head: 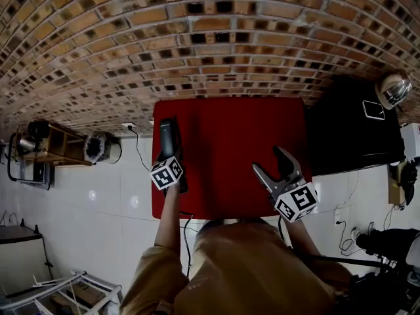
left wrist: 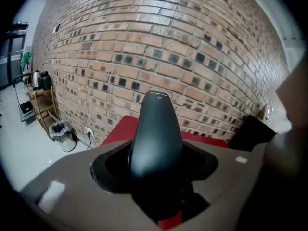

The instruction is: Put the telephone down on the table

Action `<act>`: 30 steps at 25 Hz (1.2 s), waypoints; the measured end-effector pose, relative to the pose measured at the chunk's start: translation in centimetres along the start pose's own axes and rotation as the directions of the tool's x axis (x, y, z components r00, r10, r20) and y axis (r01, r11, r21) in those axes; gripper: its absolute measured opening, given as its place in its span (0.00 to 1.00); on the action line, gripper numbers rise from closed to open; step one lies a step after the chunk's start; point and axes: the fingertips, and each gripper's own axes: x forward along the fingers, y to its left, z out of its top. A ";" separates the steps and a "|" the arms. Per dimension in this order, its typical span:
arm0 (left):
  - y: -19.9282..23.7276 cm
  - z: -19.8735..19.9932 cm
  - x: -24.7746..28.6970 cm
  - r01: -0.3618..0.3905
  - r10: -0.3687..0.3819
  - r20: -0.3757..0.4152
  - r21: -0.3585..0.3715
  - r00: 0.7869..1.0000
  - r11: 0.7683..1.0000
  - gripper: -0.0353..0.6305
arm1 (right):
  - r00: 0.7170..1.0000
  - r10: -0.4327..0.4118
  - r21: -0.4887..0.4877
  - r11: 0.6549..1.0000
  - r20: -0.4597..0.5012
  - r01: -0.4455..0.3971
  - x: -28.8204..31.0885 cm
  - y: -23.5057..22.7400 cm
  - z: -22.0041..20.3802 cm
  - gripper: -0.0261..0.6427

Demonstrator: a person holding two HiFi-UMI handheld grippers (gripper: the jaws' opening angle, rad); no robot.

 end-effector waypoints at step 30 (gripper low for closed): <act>-4.4 5.6 -5.1 0.056 -0.121 0.272 0.233 0.955 0.971 0.70 | 0.998 0.055 0.047 0.997 0.018 -0.056 2.3 1.8 0.5 0.52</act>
